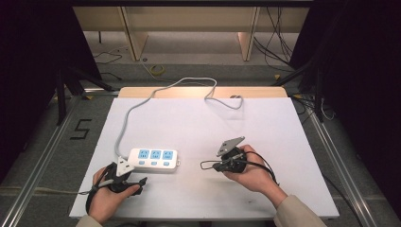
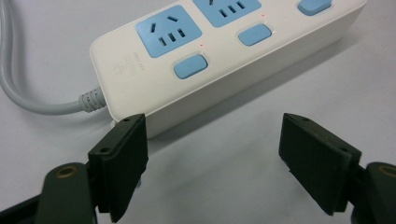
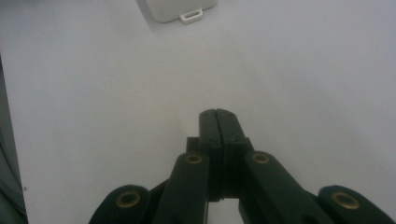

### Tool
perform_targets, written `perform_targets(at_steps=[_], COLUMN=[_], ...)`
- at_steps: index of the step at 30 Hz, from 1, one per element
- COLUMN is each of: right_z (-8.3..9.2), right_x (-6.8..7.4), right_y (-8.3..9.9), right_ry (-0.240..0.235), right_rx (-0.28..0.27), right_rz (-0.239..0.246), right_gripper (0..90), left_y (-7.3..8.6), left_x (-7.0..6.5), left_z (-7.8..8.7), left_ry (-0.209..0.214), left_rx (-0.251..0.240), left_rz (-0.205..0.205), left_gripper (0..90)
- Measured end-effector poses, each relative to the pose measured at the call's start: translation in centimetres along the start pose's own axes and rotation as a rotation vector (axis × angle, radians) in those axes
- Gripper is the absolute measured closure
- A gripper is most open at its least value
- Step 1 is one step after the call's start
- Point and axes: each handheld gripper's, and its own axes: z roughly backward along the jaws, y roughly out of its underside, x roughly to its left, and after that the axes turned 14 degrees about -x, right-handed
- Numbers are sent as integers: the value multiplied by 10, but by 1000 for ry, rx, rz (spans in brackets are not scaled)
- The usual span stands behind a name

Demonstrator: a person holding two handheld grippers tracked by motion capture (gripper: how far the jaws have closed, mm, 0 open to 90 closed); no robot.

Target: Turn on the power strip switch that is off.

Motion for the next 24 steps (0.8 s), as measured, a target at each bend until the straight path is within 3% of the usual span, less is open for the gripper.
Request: perform_targets(at_steps=[12,17,18,24], right_z=[-8,-12,-13,-16], right_x=[3,5,4,3], right_y=[-6,-8,-9,-12], right_ry=[-15,-14,-21,-19], right_rx=[10,10,15,16], right_rz=[14,-5,13,15], right_gripper=[900,900,900,900], left_y=[0,0,0,0], left_x=[0,-1,-1,-1], left_z=[0,0,0,0], left_ry=[0,0,1,0], left_rx=[4,2,3,2], left_rz=[-2,-2,-2,-3], left_gripper=[236,236,236,235])
